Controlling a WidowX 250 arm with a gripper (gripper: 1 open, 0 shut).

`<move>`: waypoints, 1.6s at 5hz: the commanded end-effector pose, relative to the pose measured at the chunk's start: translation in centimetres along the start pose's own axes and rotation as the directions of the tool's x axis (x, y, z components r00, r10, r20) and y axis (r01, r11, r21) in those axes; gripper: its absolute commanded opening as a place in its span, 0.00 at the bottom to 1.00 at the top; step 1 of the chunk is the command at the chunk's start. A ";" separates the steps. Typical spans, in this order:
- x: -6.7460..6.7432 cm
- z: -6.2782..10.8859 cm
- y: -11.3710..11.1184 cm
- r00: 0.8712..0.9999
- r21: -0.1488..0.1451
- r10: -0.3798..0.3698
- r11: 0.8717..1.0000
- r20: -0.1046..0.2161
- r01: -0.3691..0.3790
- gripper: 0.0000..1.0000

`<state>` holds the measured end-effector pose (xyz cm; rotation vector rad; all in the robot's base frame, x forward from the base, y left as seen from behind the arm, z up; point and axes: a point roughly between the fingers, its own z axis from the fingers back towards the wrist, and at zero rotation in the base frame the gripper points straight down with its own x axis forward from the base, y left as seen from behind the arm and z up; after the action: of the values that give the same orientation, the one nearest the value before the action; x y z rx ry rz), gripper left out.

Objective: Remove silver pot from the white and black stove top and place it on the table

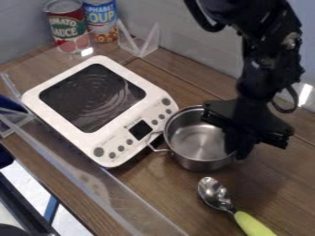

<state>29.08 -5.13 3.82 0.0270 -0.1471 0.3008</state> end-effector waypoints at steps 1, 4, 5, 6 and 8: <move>0.5 1.5 -0.7 0.998 -0.020 -0.046 0.999 0.037 0.047 0.00; 1.6 3.0 -0.2 0.982 -0.032 -0.189 0.981 0.028 0.190 0.00; 1.6 3.0 0.4 0.977 -0.031 -0.210 0.977 0.030 0.211 0.00; 1.5 2.6 0.7 0.972 -0.035 -0.231 0.972 0.032 0.232 0.00; 2.1 2.2 1.2 0.964 -0.034 -0.263 0.964 0.034 0.264 0.00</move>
<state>29.52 -4.26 4.73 0.0160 -0.1185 0.0177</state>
